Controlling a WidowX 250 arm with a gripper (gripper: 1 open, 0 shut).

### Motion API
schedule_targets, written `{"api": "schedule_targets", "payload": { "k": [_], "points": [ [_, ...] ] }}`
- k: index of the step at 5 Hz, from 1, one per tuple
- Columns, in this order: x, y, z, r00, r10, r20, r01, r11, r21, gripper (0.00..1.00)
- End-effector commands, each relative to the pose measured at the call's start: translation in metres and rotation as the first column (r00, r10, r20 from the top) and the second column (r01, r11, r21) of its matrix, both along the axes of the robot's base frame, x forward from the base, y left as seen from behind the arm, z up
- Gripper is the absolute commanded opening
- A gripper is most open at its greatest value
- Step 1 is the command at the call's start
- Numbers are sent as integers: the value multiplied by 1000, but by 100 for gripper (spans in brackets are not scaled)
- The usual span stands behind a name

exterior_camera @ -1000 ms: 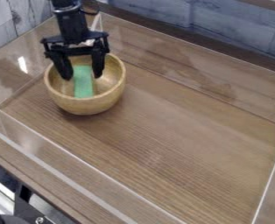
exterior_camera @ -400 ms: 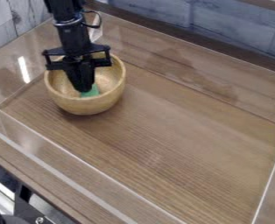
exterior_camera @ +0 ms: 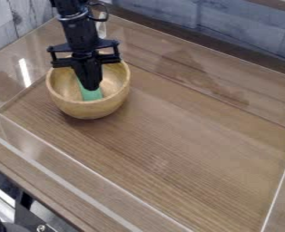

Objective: Move green stick from inside the wooden bowl to the table next to it

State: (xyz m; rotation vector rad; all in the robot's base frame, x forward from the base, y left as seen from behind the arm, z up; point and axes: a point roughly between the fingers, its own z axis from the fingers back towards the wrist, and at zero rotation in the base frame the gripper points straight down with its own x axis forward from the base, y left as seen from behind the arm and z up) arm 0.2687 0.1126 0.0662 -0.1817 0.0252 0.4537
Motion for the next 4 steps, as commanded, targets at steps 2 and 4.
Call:
{"api": "schedule_targets", "payload": {
  "k": [2,4],
  "points": [
    [15,-18,54,992,-83,95,83,997,9,0],
    [18,-71,73,969,-218,118,219,976,8,0]
  ]
}}
